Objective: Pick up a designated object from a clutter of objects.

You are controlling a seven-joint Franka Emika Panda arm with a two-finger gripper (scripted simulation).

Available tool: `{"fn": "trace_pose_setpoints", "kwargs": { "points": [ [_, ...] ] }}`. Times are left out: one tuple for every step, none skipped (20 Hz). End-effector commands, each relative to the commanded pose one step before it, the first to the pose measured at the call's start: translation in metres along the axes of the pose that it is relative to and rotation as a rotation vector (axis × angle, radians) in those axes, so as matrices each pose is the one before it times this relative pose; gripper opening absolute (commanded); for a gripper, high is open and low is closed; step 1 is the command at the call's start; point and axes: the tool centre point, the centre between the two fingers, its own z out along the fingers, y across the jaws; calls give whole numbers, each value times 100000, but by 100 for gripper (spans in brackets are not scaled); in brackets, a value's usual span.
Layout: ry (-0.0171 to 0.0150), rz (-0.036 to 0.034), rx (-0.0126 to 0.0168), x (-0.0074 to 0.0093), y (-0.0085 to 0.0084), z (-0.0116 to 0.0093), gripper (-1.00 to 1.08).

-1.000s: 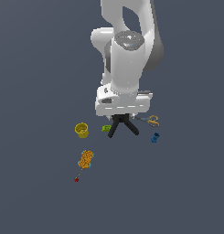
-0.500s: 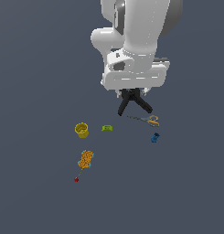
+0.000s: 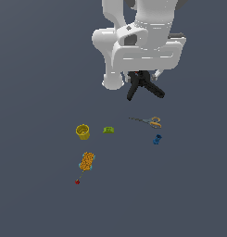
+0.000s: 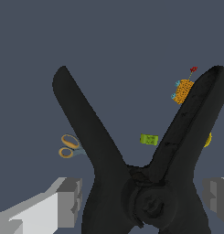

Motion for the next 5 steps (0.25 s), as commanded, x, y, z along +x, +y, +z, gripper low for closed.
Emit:
{"fn": "trace_pose_setpoints", "kwargs": {
  "points": [
    [20, 75, 63, -173, -273, -775, -100],
    [0, 0, 0, -33, -76, -168, -100],
    [0, 0, 0, -22, -54, -119, -100],
    [0, 0, 0, -12, -32, -70, -100],
    [0, 0, 0, -4, -11, -23, -100]
  ]
}}
